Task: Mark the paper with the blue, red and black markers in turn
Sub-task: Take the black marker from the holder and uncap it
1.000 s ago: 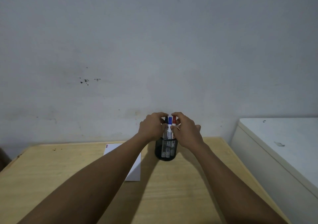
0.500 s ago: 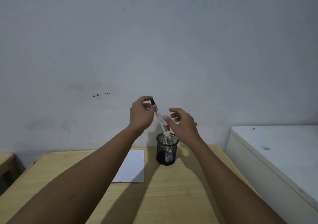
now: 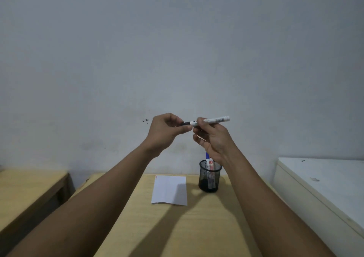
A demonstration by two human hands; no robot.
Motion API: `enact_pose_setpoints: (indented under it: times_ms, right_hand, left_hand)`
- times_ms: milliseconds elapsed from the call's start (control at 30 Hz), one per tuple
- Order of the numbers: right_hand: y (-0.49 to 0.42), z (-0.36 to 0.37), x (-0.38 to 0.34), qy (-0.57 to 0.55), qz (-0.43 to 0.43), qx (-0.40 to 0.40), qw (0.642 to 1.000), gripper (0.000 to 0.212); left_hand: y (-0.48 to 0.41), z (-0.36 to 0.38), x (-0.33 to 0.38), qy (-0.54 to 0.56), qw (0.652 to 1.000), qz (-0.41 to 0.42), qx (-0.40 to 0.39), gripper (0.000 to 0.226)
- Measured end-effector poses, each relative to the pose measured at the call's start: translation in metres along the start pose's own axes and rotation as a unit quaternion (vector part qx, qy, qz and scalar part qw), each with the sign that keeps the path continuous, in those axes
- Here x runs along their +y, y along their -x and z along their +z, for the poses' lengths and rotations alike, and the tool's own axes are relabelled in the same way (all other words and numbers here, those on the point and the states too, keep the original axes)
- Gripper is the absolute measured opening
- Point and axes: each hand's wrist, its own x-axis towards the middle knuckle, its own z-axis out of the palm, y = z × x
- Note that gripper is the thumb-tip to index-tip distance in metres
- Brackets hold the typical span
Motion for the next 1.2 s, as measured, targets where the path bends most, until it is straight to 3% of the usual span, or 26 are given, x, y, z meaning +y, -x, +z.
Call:
enact_pose_setpoints:
  times_ms: [100, 167, 233, 433, 667, 833, 967, 1200]
  right_hand:
    - [0.007, 0.013, 0.000, 0.022, -0.002, -0.015, 1.000, 0.009]
    - [0.010, 0.018, -0.002, 0.045, -0.011, -0.021, 0.999, 0.008]
    - [0.013, 0.022, -0.002, 0.062, -0.018, -0.032, 0.997, 0.008]
    - [0.019, 0.030, -0.004, 0.066, -0.032, -0.046, 0.996, 0.009]
    - [0.014, 0.030, 0.001, 0.102, -0.063, -0.067, 0.990, 0.008]
    - [0.007, 0.026, 0.011, 0.112, -0.038, -0.100, 0.988, 0.006]
    - [-0.002, 0.026, 0.029, 0.136, -0.050, -0.062, 0.988, 0.007]
    - [-0.021, 0.021, 0.057, 0.180, -0.067, 0.010, 0.981, 0.021]
  left_hand:
    - [0.009, -0.012, 0.004, -0.124, 0.989, 0.077, 0.003, 0.025]
    - [0.013, -0.020, 0.005, -0.237, 0.962, 0.132, 0.006, 0.020]
    - [0.015, -0.027, 0.006, -0.268, 0.951, 0.153, -0.010, 0.016]
    - [0.016, -0.037, 0.017, -0.243, 0.962, 0.117, -0.054, 0.013]
    - [0.015, -0.044, 0.009, -0.195, 0.975, 0.054, -0.095, 0.028]
    - [0.012, -0.056, -0.007, -0.119, 0.978, -0.031, -0.170, 0.044]
    - [0.009, -0.058, -0.023, -0.115, 0.980, -0.046, -0.153, 0.043]
    - [0.005, -0.074, -0.077, -0.195, 0.975, -0.037, -0.104, 0.020]
